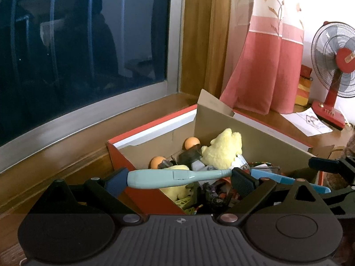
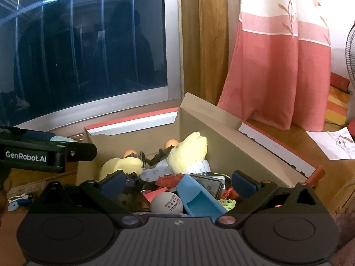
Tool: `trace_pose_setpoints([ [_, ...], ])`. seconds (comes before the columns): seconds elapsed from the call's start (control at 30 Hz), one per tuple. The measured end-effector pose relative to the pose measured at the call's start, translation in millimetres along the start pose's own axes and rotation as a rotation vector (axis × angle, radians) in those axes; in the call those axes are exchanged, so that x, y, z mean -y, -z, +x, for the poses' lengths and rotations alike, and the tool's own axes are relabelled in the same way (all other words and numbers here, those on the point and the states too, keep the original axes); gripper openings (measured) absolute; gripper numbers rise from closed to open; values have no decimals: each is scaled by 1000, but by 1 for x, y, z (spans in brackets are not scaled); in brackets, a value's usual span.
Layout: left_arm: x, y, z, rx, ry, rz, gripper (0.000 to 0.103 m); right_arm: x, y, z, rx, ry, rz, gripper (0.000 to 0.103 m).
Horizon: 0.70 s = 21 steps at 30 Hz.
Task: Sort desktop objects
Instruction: 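Open the left tool to drop the mint-green stick into the box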
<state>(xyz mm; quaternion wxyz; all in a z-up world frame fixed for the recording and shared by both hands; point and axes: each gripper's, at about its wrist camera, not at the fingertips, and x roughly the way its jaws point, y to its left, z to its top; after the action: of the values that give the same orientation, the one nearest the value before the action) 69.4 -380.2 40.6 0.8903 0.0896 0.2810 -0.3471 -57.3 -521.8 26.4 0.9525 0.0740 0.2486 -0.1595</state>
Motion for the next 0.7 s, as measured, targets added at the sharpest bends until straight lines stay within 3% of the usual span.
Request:
trace_pose_setpoints([
  [0.7,16,0,14,-45,30,39,103,12,4,-5,-6,25,18,102],
])
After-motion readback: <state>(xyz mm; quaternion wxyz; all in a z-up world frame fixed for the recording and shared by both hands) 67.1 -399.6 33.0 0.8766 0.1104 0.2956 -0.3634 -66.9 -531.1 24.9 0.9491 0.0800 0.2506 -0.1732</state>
